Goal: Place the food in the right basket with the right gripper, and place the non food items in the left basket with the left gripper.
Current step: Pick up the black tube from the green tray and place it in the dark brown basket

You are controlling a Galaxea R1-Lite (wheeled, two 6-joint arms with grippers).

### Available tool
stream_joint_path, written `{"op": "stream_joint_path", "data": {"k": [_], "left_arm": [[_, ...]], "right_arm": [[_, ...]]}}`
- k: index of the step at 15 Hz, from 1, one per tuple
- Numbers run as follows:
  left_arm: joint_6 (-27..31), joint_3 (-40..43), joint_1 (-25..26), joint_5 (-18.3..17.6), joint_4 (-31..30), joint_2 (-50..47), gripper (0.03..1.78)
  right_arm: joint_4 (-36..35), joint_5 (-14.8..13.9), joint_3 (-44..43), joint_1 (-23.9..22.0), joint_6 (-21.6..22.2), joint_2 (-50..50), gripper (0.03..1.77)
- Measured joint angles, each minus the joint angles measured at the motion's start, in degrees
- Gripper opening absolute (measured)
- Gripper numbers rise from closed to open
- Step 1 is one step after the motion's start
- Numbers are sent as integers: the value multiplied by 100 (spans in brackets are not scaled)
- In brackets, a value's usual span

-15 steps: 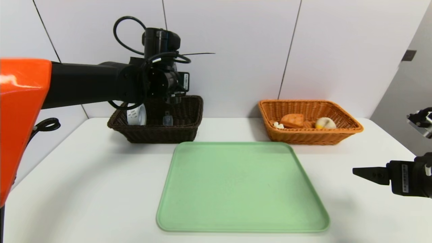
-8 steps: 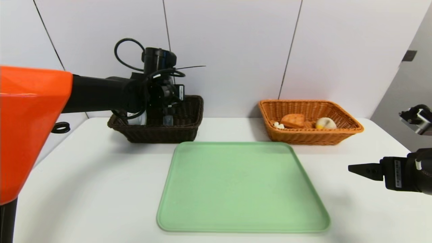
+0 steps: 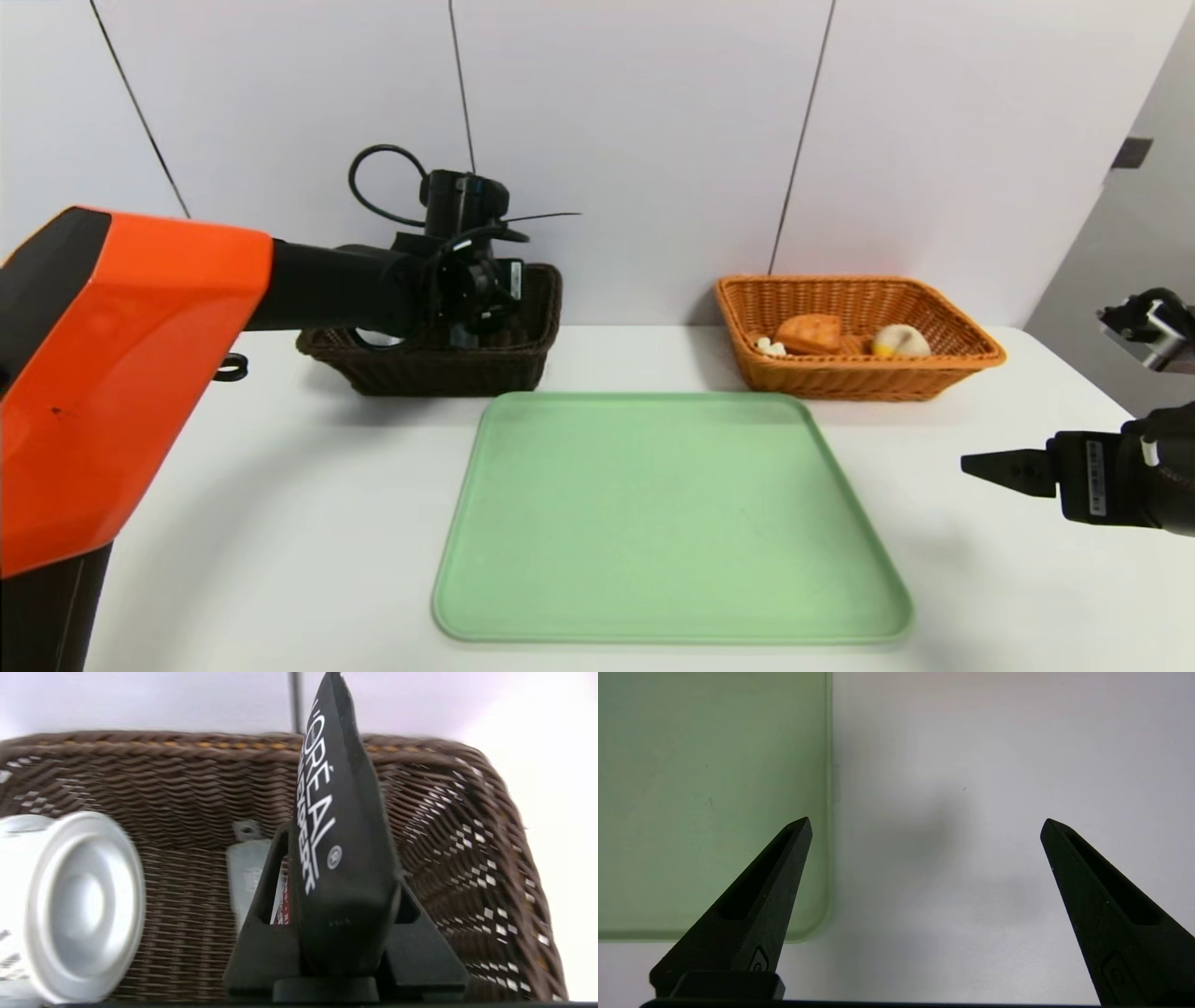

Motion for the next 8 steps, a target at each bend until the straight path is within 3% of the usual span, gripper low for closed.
{"op": "stream_joint_path", "data": {"k": [8], "left_arm": [[-50,-61,20,22,-278,356,38]], "right_arm": [[28,-15,-6,5,-22,0,170]]}}
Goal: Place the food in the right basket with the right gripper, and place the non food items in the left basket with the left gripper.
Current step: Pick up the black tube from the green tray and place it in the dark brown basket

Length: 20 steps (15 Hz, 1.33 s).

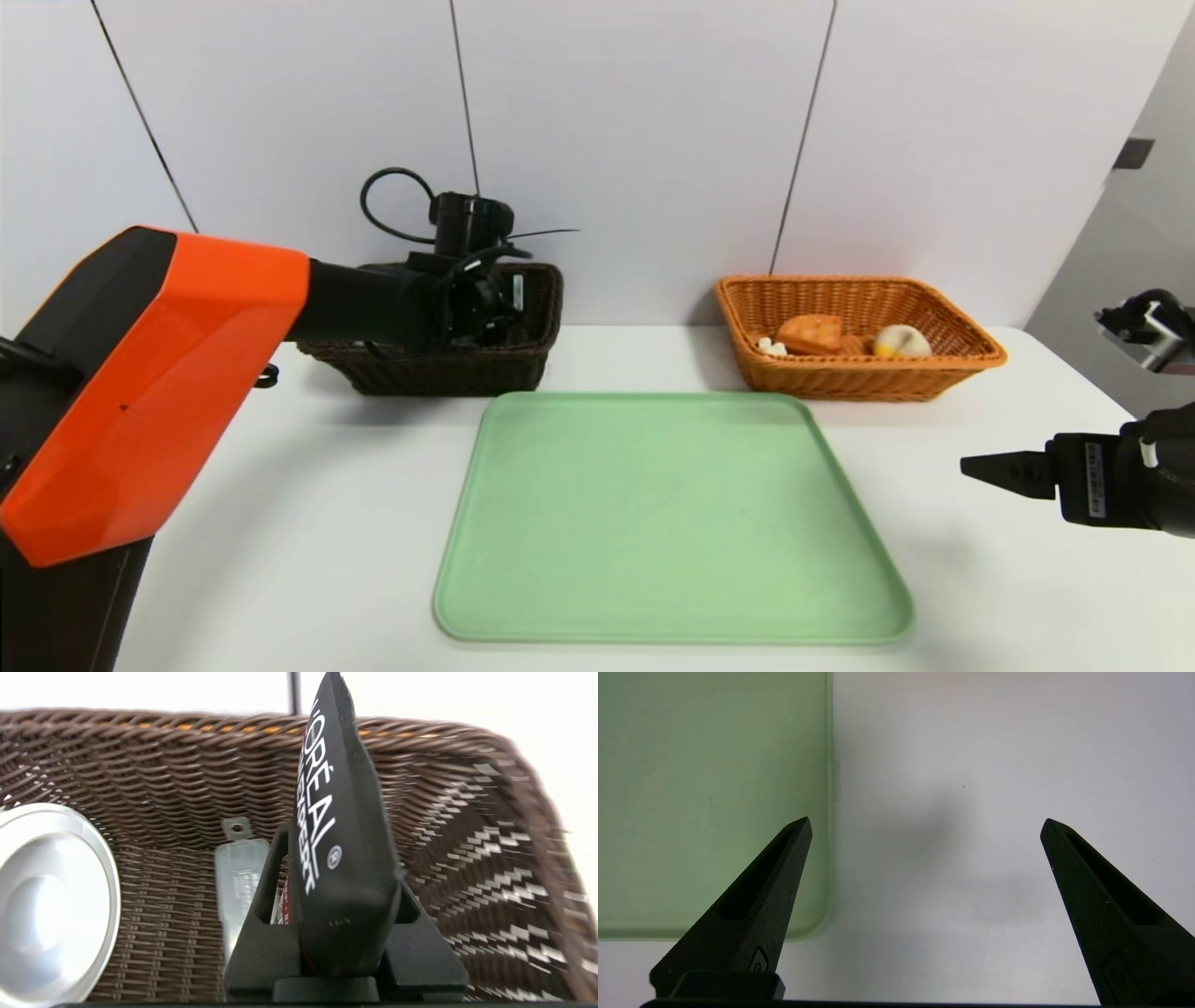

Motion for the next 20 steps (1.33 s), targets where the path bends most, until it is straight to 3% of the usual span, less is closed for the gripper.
{"op": "stream_joint_path", "data": {"k": [11,16,20], "left_arm": [[20,-333,33,61,-11,290,38],[6,-479,66,108,-9,369,94],[13,-492,82,113,20,286,125]], "right_arm": [[9,0,0,4,-43,-6,170],[0,-2,-7,4,-72,-6,170],[9,-10,-21,4,-69,-6,170]]}}
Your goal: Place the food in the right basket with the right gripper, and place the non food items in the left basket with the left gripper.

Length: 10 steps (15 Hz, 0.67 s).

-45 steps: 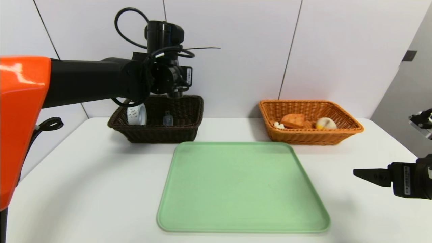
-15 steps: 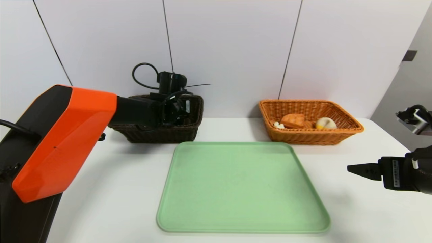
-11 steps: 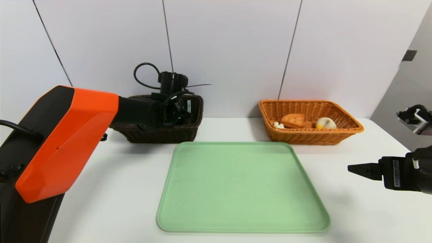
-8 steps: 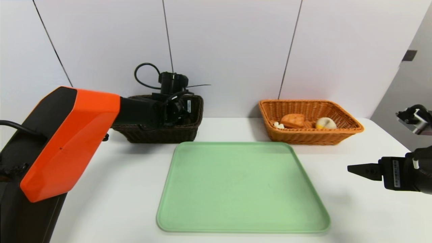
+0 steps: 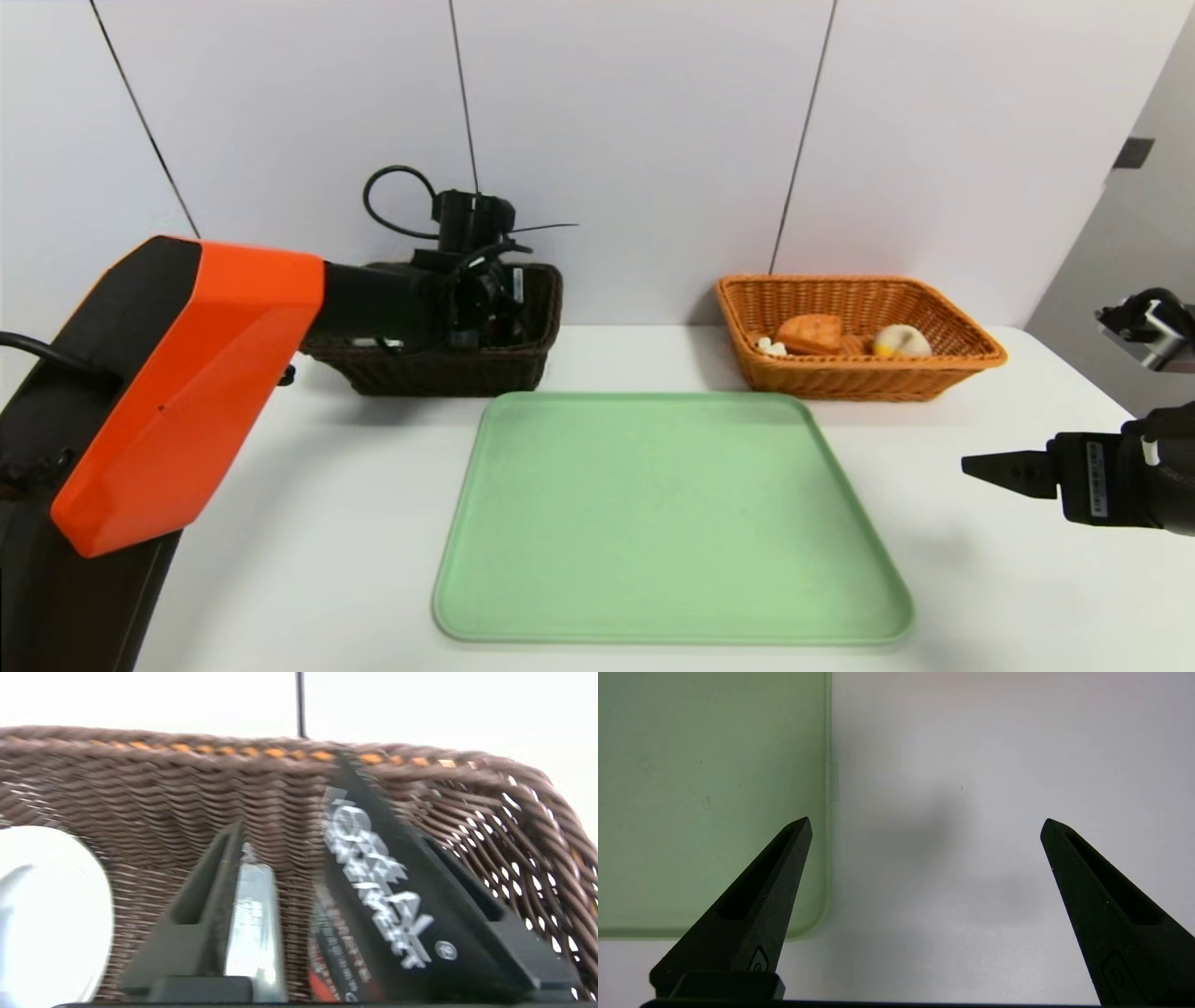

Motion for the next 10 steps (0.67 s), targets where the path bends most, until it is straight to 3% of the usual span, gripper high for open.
{"op": "stream_joint_path", "data": {"k": [5,8,10], "left_arm": [[118,18,-5,-135,884,-1240,147],[262,71,39,-599,1791,-2359,154],[408,294,65,-1091,2477,-3335,158]], "right_arm": [[22,22,-94,0,-212,-44,170],[22,127,-166,0,-488,-146,170],[35,380,-199,0,-752,-316,170]]}}
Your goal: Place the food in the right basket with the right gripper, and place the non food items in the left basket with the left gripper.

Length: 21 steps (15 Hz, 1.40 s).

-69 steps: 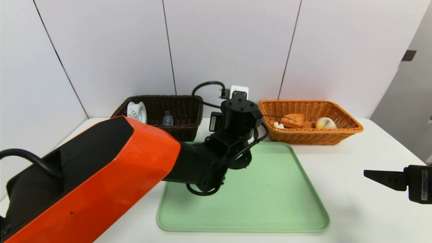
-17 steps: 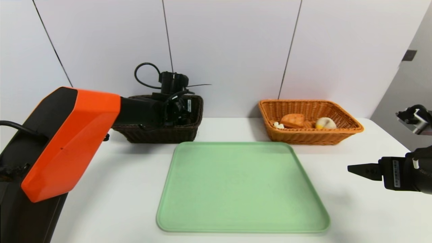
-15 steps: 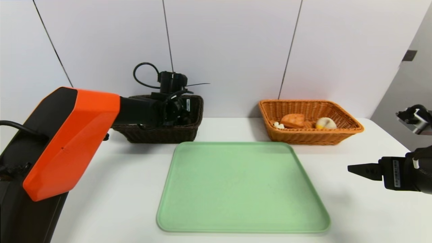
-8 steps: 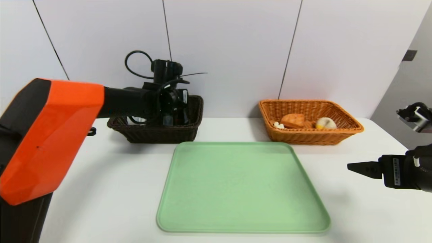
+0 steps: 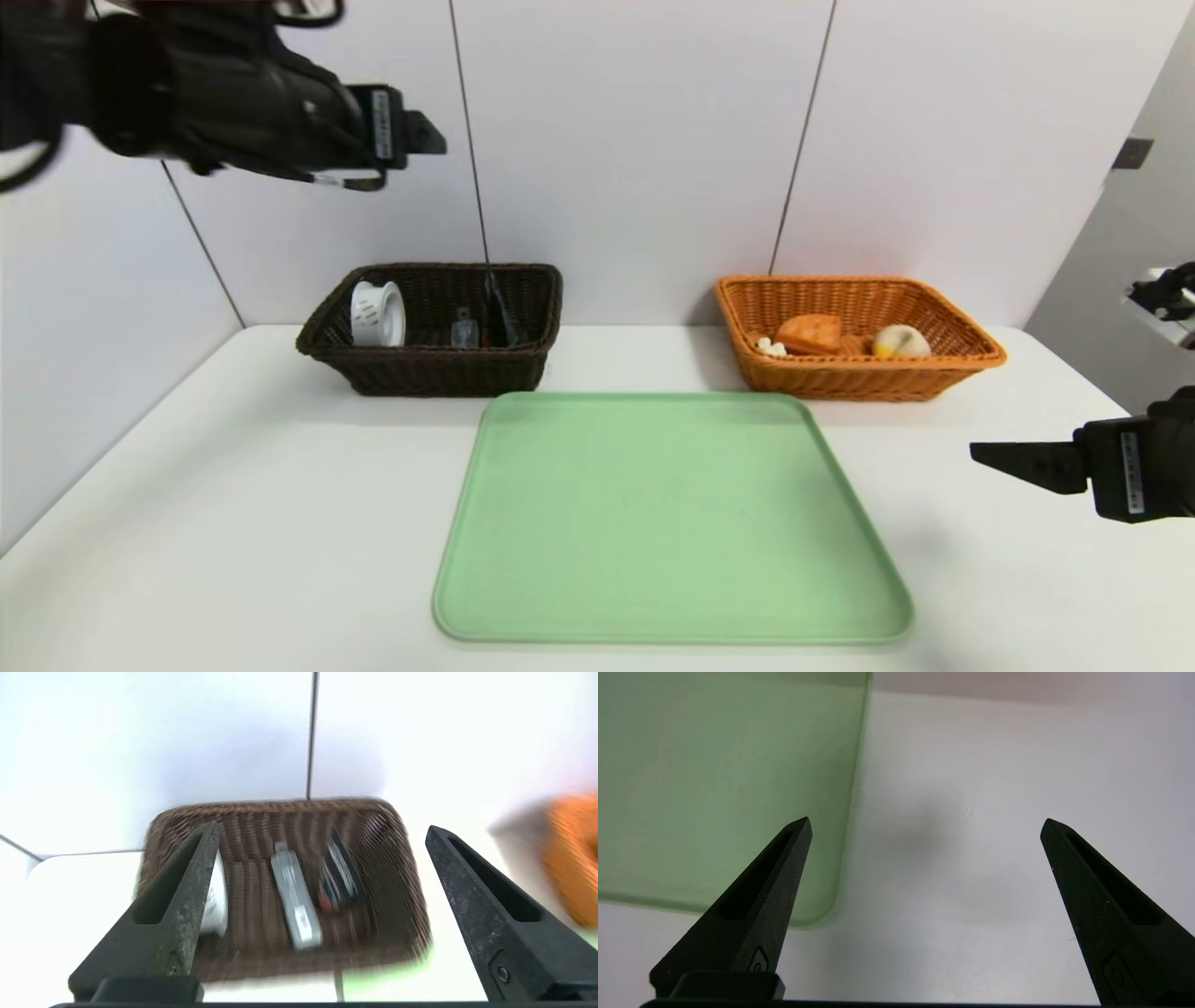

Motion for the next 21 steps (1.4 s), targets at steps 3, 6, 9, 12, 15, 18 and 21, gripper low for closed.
{"op": "stream_joint_path", "data": {"k": [3,6,9,12,15,18,21], "left_arm": [[400,607,60,-583,713,-1510,162],[585,1301,962,-668,909,-2662,164],[622,2376,1935,-681,942,-3847,166],[660,3794,2288,-631,969,-5242,167],[729,5224,2402,-417,1022,-6682,168],[825,6293,2430,-358,1028,-7957,169],[914,6966,2344,-445,1030,-8878,169]], "right_arm": [[-24,52,-17,-83,-118,-338,170],[-28,-87,99,-354,-94,-728,170],[-57,-286,532,-649,-85,-1363,170],[-74,-571,1220,-734,-111,-2415,170],[-85,-761,1907,-764,-155,-3719,170],[-96,-828,2527,-920,-308,-4970,170],[-160,-773,2925,-1106,-479,-5949,170]]}}
